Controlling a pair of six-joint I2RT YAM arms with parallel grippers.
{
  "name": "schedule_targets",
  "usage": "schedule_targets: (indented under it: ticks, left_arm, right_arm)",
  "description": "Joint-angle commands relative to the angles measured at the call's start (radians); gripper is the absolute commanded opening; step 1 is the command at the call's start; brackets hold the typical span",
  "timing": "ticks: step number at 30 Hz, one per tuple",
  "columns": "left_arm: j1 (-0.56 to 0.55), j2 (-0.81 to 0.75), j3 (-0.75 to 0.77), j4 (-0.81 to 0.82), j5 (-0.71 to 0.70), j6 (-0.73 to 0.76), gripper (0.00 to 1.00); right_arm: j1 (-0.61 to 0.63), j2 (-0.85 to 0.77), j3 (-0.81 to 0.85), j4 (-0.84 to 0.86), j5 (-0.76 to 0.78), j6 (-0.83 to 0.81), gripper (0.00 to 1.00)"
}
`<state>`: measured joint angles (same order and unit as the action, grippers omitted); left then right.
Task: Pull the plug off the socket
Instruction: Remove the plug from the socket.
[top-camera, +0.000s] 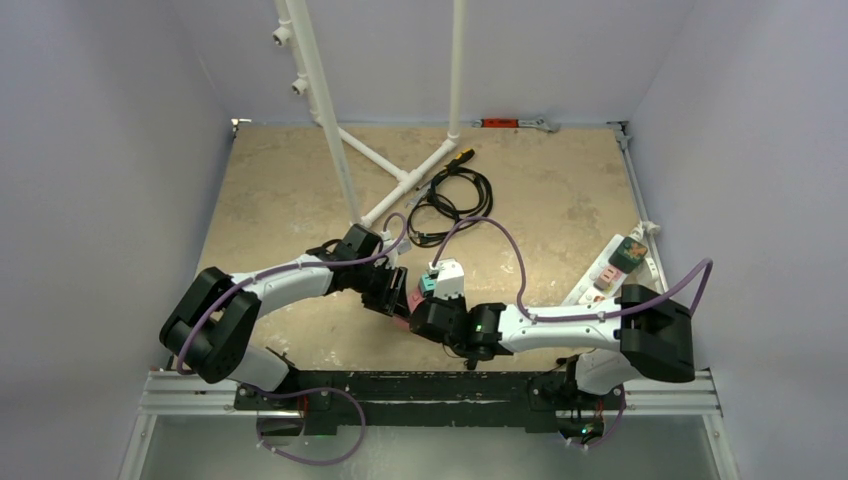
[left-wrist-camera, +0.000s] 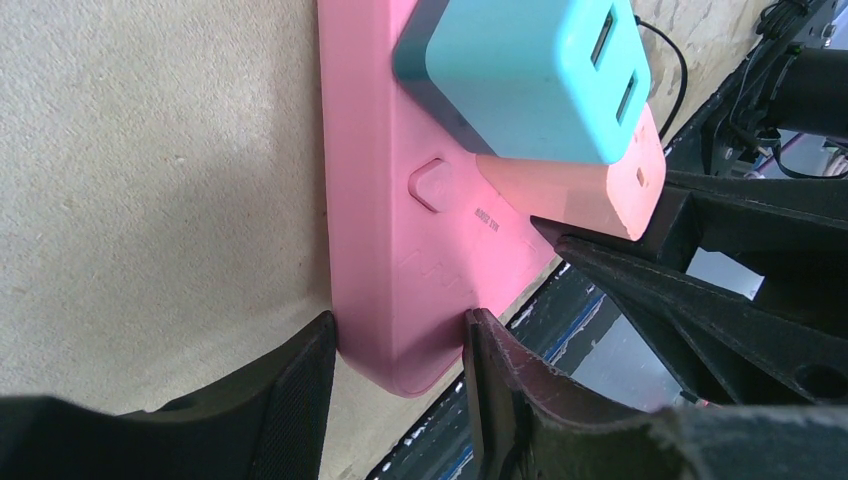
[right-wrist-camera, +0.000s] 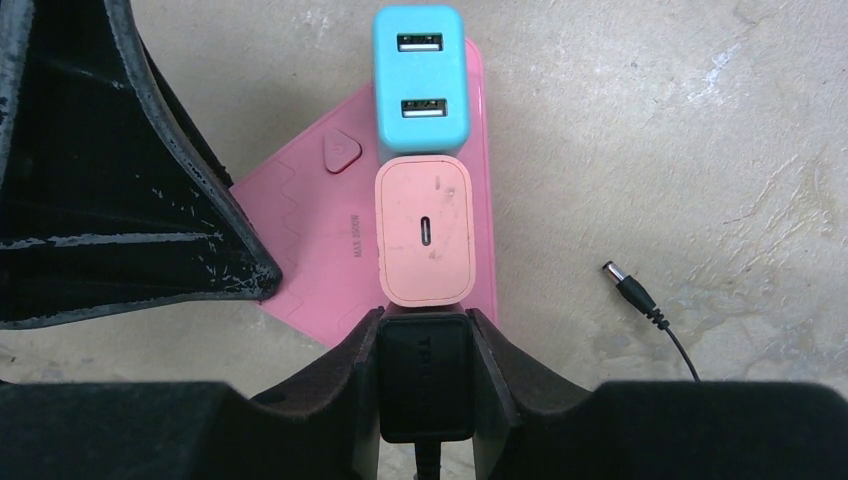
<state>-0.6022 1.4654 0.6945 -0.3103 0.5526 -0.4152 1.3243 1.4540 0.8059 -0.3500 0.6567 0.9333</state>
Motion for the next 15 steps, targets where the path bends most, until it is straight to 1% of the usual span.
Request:
schedule_targets:
  ticks: [1, 8, 15]
  left_arm:
    - [-0.009, 0.011, 0.002, -0.015, -0.106, 0.055, 0.0]
    - [-0.01, 0.012, 0.003, -0.022, -0.122, 0.057, 0.0]
    - [-0.01, 0.013, 0.004, -0.026, -0.131, 0.057, 0.0]
  right_arm:
    - [-0.002, 0.041, -0.023, 0.011, -0.057, 0.066, 0.0]
    - [-0.007, -0.064, -0.09, 0.122, -0.159, 0.015, 0.0]
    - [-0.069, -0.161, -0.187, 0.25, -0.293, -0.044, 0.0]
